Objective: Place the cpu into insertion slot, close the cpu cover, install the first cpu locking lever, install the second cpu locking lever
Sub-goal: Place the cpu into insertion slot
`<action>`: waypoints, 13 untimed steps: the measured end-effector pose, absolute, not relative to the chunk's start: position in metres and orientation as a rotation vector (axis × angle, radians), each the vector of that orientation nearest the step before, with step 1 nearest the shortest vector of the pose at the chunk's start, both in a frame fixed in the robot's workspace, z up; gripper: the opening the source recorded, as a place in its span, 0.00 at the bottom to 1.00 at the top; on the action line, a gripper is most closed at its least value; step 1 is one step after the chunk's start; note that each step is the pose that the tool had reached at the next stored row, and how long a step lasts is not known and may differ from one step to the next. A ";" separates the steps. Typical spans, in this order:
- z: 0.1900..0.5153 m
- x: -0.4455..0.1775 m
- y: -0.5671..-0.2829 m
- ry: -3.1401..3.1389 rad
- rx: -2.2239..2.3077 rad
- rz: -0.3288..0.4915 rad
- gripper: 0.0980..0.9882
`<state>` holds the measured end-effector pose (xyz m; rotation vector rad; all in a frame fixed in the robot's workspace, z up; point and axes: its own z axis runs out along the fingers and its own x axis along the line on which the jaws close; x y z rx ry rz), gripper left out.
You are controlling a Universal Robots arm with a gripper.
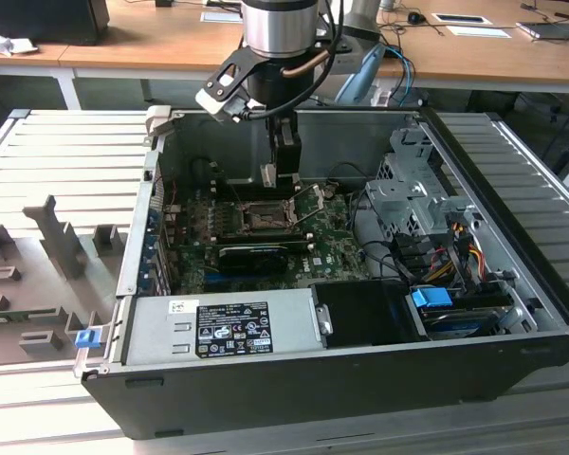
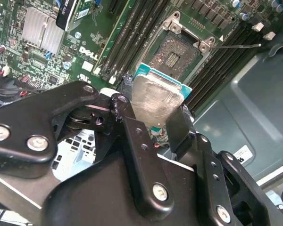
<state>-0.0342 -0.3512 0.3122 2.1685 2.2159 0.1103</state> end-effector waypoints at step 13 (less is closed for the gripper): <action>0.308 -0.034 -0.351 2.220 2.172 0.104 0.48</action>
